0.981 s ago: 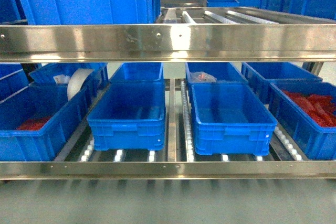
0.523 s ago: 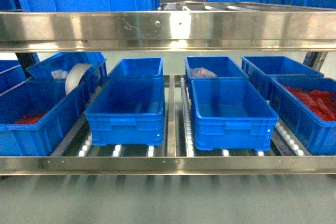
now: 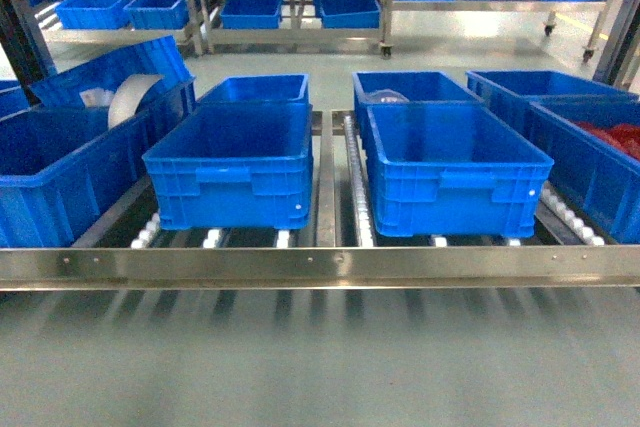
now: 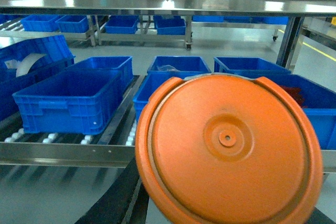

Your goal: Sort blue parts and orange caps into right shelf containers

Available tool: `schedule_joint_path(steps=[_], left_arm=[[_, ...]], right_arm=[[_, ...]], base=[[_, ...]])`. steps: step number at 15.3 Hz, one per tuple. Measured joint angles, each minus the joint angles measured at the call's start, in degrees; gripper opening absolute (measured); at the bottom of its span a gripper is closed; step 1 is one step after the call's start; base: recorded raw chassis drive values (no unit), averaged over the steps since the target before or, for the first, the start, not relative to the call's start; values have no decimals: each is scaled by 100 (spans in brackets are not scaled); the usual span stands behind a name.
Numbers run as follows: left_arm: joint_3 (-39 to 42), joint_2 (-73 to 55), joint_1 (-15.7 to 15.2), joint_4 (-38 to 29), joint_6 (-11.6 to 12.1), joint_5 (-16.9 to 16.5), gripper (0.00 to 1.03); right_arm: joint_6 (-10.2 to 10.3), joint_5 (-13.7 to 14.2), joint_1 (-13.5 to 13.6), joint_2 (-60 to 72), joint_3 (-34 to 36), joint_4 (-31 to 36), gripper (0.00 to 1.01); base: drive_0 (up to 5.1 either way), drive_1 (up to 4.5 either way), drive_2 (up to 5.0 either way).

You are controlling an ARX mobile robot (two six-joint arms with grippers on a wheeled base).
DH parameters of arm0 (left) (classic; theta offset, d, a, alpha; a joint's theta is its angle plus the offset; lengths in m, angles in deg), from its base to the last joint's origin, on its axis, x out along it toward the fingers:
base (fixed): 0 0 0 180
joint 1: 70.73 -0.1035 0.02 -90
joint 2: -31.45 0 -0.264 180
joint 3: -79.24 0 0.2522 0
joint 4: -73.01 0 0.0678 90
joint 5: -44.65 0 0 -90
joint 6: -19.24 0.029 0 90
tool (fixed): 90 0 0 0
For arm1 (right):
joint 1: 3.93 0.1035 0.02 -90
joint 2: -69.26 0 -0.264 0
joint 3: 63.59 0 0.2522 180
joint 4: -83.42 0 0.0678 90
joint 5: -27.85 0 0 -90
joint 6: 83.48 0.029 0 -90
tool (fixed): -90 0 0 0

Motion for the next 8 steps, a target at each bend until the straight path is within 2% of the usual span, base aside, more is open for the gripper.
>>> schedule_joint_path(steps=[8], left_arm=[[0,0,0,-4,0,4,42]], right_arm=[[13,-2,0,0,0,-4,43]], base=[[0,0,0]])
